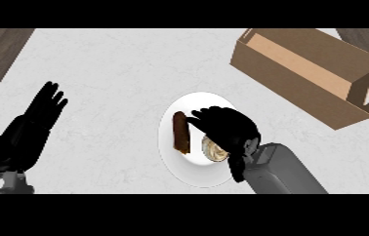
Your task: Pick the cupcake from the plate and place it in the cardboard box
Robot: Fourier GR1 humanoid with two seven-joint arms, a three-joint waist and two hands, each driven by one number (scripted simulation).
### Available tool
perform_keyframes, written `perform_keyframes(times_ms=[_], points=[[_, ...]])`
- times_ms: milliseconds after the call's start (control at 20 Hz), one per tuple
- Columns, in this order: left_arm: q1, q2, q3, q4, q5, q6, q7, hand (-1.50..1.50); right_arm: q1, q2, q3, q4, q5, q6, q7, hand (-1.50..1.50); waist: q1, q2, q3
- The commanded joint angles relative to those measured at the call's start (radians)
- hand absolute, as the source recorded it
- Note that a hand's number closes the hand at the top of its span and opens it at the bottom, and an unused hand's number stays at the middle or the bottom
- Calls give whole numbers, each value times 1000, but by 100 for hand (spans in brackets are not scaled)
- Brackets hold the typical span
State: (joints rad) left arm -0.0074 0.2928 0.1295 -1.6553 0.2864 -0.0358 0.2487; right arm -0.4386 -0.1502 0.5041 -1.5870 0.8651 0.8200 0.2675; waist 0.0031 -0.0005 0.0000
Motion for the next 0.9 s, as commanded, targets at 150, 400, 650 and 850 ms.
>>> perform_keyframes(times_ms=[150, 400, 650, 850], points=[[-59, -24, 20, 63, -27, -12, -1, 0, 75, -3, 29, 23, 84, -35, -64, -150, -3, 0, 0], [-80, -6, 62, 39, -21, -18, 52, 0, 59, 41, 9, 66, 121, -15, -65, -150, -2, 0, 0], [30, -52, 37, -19, -36, -42, 15, 0, 41, 75, 28, 167, 178, -57, -92, -150, 3, 0, 0], [-4, -24, 86, 40, -11, -95, 1, 0, 1, 81, -31, 199, 194, -39, -128, -150, 1, 0, 0]])
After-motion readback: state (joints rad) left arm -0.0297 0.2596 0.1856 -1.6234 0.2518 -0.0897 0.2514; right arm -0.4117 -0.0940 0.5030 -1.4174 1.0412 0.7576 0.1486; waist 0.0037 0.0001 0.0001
